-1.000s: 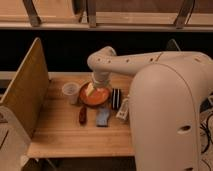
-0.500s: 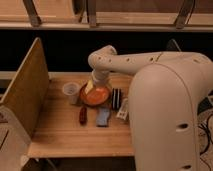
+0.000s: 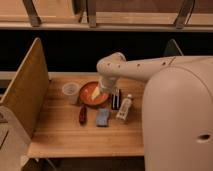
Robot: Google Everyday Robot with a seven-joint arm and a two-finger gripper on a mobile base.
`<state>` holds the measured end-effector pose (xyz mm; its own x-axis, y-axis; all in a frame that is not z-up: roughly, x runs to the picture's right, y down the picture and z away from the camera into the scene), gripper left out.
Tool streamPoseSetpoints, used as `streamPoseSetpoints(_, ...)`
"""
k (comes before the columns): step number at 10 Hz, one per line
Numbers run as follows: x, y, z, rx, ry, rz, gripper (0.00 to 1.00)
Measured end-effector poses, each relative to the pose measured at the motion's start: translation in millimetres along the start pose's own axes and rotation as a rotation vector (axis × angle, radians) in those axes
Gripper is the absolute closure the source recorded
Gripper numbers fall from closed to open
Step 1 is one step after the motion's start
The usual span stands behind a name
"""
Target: Wipe the white sponge on the table
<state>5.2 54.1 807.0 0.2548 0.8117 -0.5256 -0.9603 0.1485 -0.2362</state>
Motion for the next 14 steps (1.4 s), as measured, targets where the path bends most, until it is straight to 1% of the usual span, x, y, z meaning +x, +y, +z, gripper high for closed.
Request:
streamPoseSetpoints(1,11,-3,2,0.008,0.002,0.009,0.20)
streamPoseSetpoints(2,15,-3,4,0.008,-0.007,0.017,0.20)
streamPoseSetpoints(4,19,-5,6,0.010,-0.019,0.024,0.20)
streamPoseSetpoints(7,18,-2,6,0.008,-0.017,0.019,0.20)
streamPoseSetpoints(8,20,-1,9,0.013,-0.005,0.008,0.20)
streamPoseSetpoints(9,25,6,17,0.011,0.019,-0.010,0.20)
streamPoseSetpoints(10,32,17,27,0.000,0.045,-0.026,0.20)
streamPoseSetpoints(11,43,25,41,-0.007,0.085,-0.034,0.20)
streamPoseSetpoints(13,56,30,60,-0.003,0.141,-0.041,0.20)
streamPoseSetpoints(14,58,31,67,0.001,0.157,-0.040,0.20)
